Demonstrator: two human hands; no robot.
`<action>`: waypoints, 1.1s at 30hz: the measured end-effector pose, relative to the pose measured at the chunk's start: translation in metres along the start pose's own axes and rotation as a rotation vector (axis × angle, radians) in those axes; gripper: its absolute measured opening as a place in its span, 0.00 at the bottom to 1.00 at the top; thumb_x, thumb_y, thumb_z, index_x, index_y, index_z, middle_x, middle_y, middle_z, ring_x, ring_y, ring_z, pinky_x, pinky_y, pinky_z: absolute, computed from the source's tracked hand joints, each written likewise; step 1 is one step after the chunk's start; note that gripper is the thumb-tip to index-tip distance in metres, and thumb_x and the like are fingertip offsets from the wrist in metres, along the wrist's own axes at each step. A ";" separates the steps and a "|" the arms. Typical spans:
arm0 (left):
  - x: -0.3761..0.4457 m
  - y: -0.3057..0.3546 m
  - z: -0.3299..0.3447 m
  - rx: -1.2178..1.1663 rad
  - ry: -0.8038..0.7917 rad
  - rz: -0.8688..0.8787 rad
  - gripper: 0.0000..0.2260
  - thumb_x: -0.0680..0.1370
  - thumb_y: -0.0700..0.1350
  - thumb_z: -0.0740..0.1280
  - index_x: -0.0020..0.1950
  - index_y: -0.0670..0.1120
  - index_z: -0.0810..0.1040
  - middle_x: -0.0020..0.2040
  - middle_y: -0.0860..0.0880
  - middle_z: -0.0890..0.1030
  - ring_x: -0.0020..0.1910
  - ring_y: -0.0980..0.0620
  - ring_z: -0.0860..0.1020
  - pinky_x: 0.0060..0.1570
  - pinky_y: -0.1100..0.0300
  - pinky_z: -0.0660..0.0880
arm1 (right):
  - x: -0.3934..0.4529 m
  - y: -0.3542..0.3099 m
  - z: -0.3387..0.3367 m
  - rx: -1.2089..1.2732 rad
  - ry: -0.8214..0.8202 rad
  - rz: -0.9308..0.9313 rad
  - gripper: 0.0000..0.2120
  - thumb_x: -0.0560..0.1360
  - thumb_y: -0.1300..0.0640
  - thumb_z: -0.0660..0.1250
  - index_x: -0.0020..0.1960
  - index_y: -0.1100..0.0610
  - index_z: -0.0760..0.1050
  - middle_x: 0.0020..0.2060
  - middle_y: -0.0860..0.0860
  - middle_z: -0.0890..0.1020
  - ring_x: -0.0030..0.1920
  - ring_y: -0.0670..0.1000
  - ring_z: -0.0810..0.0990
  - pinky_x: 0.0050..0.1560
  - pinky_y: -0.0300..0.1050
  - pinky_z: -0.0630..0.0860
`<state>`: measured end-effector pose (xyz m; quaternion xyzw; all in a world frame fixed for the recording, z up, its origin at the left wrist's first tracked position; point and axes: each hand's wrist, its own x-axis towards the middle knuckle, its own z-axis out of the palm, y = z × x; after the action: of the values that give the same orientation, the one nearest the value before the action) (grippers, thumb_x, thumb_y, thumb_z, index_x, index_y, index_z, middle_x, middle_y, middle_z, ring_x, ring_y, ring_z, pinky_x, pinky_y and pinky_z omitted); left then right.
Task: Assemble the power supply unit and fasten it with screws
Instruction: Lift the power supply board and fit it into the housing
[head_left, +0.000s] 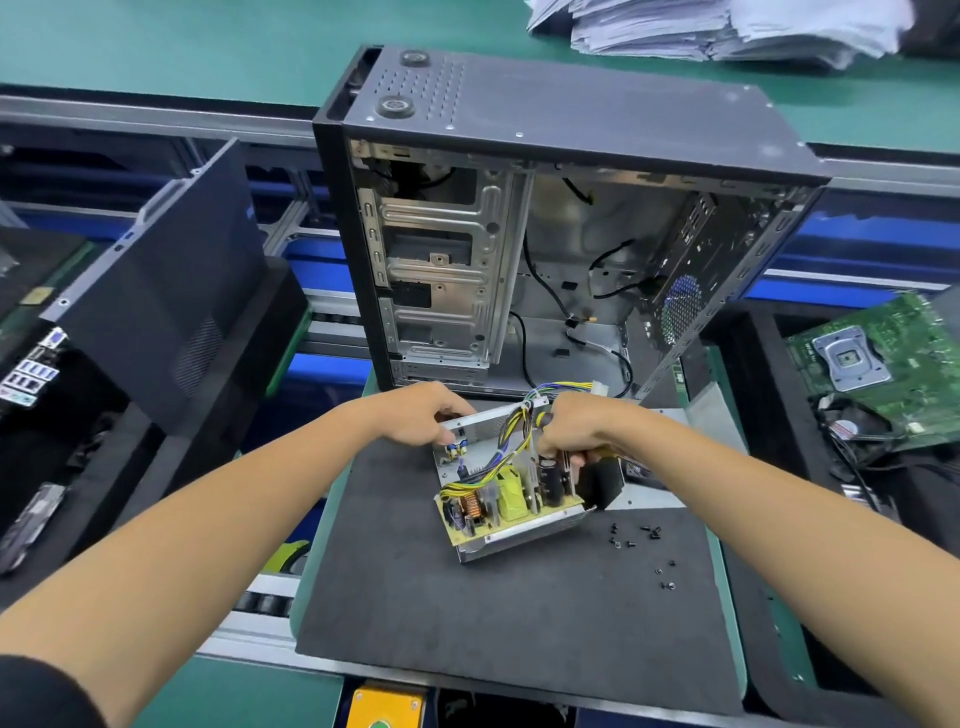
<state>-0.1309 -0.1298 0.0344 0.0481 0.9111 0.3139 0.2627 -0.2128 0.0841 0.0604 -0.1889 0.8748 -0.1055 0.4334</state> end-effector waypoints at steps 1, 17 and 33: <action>0.000 0.000 0.000 -0.002 -0.001 -0.001 0.19 0.76 0.35 0.66 0.65 0.49 0.79 0.58 0.53 0.82 0.56 0.53 0.78 0.58 0.56 0.73 | 0.001 0.000 0.001 -0.014 0.006 0.005 0.08 0.71 0.60 0.65 0.34 0.58 0.68 0.17 0.51 0.72 0.15 0.49 0.65 0.20 0.30 0.60; 0.006 -0.002 -0.002 -0.086 -0.018 -0.011 0.17 0.76 0.34 0.64 0.60 0.48 0.82 0.50 0.48 0.84 0.46 0.52 0.79 0.50 0.59 0.74 | -0.007 0.008 0.008 -0.158 0.275 -0.018 0.14 0.69 0.65 0.63 0.29 0.58 0.62 0.25 0.52 0.67 0.27 0.55 0.65 0.23 0.40 0.60; 0.007 0.003 -0.004 -0.060 -0.016 -0.039 0.16 0.77 0.35 0.65 0.61 0.48 0.82 0.50 0.52 0.84 0.47 0.55 0.78 0.51 0.58 0.75 | -0.004 0.019 0.051 -0.028 0.182 0.087 0.15 0.77 0.54 0.64 0.34 0.58 0.67 0.36 0.53 0.76 0.38 0.56 0.74 0.37 0.41 0.70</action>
<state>-0.1390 -0.1278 0.0355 0.0249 0.9000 0.3353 0.2775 -0.1744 0.1022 0.0255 -0.1464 0.9193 -0.0911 0.3539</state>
